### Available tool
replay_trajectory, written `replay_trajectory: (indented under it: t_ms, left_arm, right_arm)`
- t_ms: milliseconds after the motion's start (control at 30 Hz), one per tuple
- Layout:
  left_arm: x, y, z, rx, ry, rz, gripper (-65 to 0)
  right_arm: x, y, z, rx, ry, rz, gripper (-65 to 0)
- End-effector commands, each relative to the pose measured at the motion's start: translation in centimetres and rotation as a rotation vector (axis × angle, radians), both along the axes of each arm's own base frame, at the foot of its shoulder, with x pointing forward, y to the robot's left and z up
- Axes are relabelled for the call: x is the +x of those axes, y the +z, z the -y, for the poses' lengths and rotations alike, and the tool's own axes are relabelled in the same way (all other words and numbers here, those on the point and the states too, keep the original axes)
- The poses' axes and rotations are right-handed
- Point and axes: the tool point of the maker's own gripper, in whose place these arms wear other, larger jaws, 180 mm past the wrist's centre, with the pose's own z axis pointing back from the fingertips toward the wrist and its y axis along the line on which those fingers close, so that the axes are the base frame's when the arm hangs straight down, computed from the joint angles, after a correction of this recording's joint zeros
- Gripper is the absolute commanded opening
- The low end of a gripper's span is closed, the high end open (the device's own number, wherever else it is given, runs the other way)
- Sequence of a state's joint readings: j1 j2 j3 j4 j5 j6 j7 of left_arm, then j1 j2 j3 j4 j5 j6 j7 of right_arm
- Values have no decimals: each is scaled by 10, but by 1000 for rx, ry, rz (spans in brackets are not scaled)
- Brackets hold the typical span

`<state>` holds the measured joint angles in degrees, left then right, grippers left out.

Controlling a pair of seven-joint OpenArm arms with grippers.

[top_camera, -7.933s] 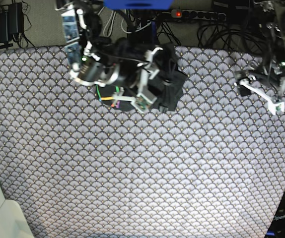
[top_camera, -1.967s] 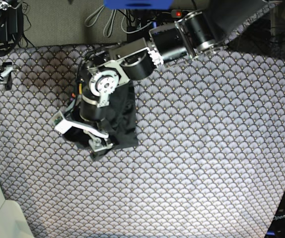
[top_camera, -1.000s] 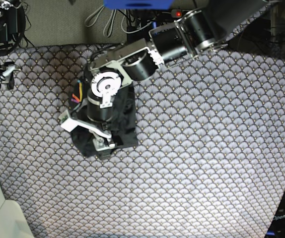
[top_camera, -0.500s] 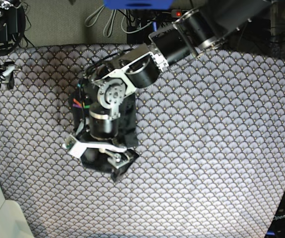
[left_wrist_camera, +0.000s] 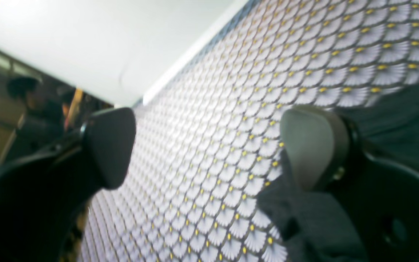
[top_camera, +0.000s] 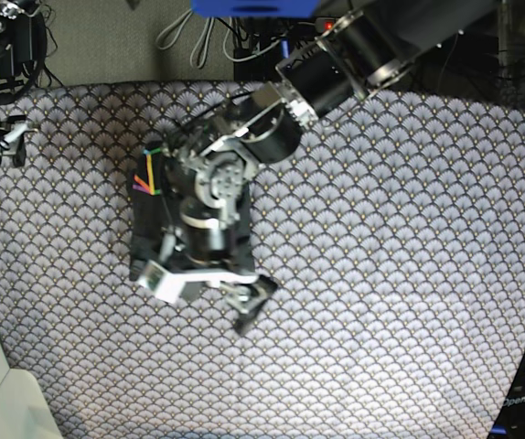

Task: Fold the T-shirt properly
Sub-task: 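Press the bundle flat with the left gripper and withdraw it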

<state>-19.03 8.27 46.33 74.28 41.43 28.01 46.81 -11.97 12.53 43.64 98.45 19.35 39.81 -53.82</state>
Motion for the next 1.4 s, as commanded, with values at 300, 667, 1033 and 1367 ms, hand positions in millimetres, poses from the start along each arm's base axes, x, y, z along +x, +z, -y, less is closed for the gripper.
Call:
replay_trajectory:
  t_ms: [300,667,1033,1367]
  left_arm:
    - [13,-21,-117,19,202,-114,0]
    - [-40,-62,-258,-15,464,-329,0]
    - [-113,-57,-300,109,495,-547,0]
    - [-177,-84,-336,-29,568,-688,-5]
  right_arm:
    - [30,-11,-39,-129,205,-84,-354]
    - [124,36,-82,-296,347,32,-352]
    - [176,64,-230,-261,631,173,-354]
    - [188,16,-286,-206,799,37,-353]
